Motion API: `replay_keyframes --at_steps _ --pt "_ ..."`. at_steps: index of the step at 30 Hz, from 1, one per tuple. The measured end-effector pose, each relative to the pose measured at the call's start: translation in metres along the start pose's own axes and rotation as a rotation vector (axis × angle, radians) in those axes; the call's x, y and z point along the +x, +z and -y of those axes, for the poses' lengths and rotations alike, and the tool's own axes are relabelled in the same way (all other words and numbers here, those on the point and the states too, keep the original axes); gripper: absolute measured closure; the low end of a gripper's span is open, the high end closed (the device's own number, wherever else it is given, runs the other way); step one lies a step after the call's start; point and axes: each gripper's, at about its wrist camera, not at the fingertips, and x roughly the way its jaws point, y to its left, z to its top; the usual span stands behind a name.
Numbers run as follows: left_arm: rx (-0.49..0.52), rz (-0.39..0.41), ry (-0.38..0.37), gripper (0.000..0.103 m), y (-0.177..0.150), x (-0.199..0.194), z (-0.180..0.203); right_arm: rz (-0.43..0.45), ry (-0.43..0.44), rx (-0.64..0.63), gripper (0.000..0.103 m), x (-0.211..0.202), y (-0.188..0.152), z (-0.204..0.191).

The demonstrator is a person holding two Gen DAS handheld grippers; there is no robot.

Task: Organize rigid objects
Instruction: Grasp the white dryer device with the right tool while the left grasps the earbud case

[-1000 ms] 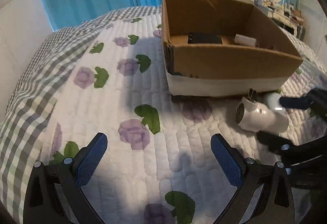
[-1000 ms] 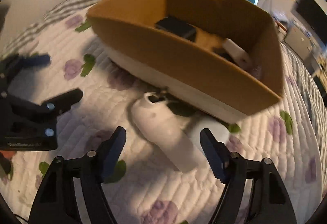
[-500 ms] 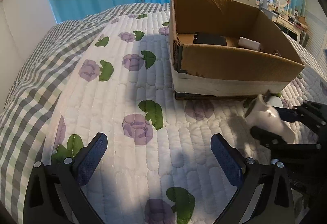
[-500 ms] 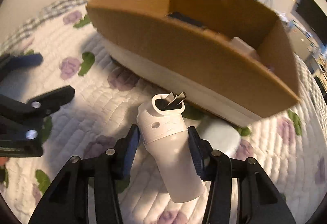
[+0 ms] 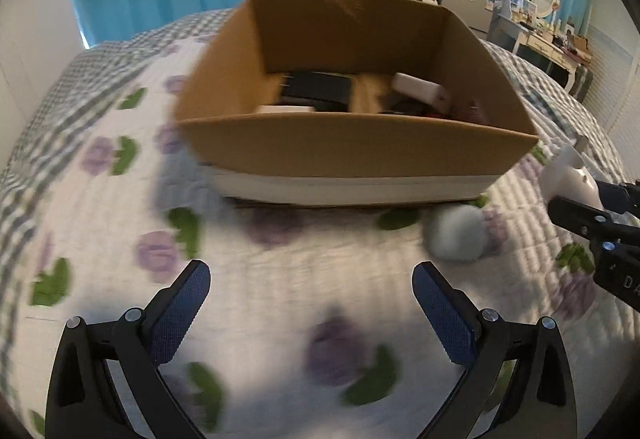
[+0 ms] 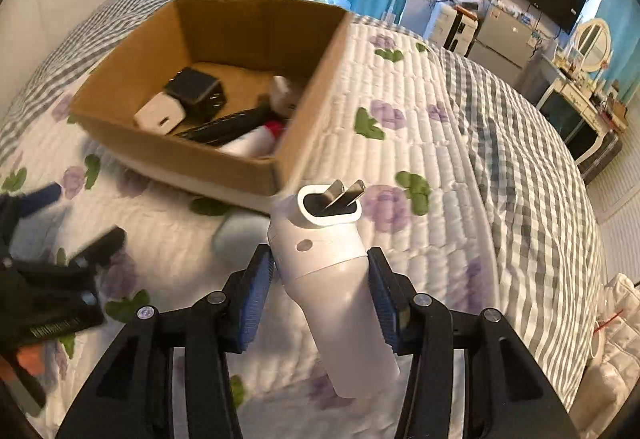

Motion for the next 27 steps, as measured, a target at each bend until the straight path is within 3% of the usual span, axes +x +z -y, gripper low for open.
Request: replay_keyframes --at_steps 2,6,10,14,17,20,27 --pt "0.007 0.001 -0.019 0.000 0.002 0.009 0.018 -0.010 -0.015 -0.016 0.056 0.009 0.003 0.009" --pt "0.039 -0.001 -0.032 0.001 0.002 0.024 0.047 -0.023 0.057 0.016 0.056 0.023 0.000 0.029" --pt "0.037 -0.055 -0.094 0.015 0.002 0.042 0.065 -0.069 0.099 0.016 0.056 0.047 0.000 0.032" --pt "0.049 -0.054 -0.123 0.017 0.004 0.051 0.080 -0.085 0.144 0.035 0.057 0.057 0.001 0.039" --pt "0.061 -0.057 -0.131 0.028 0.008 0.059 0.088 -0.083 0.152 0.038 0.057 0.057 0.000 0.040" --pt "0.064 -0.046 -0.151 0.050 0.010 0.061 0.091 -0.081 0.150 0.038 0.057 0.057 0.000 0.040" --pt "0.078 -0.034 -0.152 0.052 0.007 0.042 0.082 -0.046 0.103 0.015 0.057 0.044 -0.003 0.032"
